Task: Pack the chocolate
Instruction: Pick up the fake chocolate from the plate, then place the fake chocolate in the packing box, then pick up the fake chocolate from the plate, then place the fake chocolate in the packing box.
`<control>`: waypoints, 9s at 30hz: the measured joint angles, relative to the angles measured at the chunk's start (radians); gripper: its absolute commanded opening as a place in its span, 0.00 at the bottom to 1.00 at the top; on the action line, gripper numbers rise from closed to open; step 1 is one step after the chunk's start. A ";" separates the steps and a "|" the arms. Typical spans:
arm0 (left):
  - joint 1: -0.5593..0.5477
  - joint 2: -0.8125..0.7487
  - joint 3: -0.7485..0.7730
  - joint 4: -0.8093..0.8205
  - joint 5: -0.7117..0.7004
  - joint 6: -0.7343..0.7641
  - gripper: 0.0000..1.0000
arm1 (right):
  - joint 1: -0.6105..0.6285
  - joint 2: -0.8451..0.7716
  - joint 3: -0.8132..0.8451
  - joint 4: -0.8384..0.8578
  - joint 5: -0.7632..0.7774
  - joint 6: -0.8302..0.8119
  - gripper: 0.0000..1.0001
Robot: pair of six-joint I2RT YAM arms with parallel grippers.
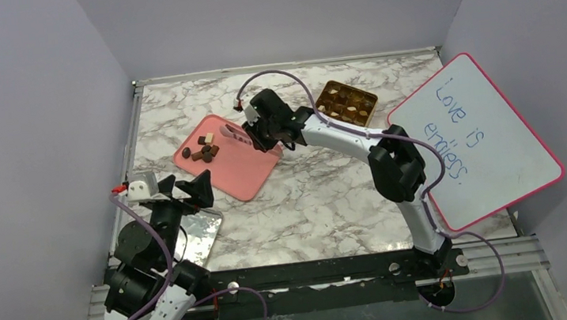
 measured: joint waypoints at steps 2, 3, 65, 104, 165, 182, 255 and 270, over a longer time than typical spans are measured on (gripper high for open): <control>0.000 0.011 0.000 0.000 0.002 -0.004 0.99 | 0.000 -0.026 -0.033 0.000 0.000 0.010 0.29; 0.000 0.021 0.000 0.000 0.005 -0.005 0.99 | 0.000 -0.040 -0.050 0.001 0.000 0.014 0.28; 0.000 0.213 -0.032 0.000 0.122 0.064 0.99 | -0.426 -0.650 -0.607 -0.230 0.293 0.202 0.37; 0.000 0.170 -0.031 0.001 0.089 0.055 0.99 | -0.325 -0.747 -0.607 -0.179 0.093 0.196 0.35; 0.000 -0.072 -0.031 0.023 -0.108 0.055 0.99 | 0.225 0.134 0.219 -0.183 0.227 0.131 0.41; 0.000 -0.066 -0.031 0.023 -0.108 0.055 0.99 | 0.225 0.249 0.381 -0.213 0.217 0.063 0.41; 0.000 0.150 -0.015 0.024 0.077 0.033 0.99 | -0.042 -0.528 -0.418 -0.286 0.277 0.197 0.28; 0.000 0.159 -0.048 0.031 0.106 0.059 0.99 | -0.280 -0.634 -0.538 -0.310 0.280 0.222 0.31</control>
